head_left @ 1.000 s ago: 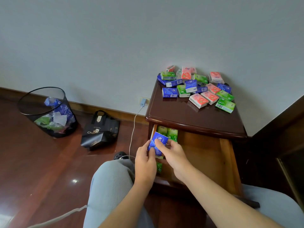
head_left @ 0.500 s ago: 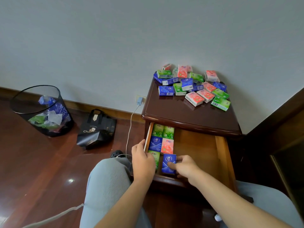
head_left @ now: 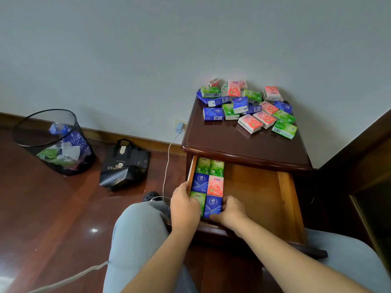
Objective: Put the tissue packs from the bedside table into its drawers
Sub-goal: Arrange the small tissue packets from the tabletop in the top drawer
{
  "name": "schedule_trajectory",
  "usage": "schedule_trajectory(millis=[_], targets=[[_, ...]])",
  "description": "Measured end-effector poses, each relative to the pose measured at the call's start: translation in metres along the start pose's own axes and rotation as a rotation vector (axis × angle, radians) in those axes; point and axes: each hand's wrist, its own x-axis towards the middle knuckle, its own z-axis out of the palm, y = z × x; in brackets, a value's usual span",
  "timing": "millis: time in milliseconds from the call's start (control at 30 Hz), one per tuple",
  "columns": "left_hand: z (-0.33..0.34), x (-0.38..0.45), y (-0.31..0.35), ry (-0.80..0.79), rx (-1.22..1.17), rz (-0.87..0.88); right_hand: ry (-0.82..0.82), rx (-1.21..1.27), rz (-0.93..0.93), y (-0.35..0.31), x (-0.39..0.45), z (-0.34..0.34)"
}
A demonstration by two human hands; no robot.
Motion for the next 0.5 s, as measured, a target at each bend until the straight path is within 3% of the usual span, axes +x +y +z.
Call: schedule_trajectory(millis=[500], targets=[[0.002,0.001,0.000,-0.005,0.020,-0.013,0.064,-0.206,-0.010,-0.013,0.007,0.014]])
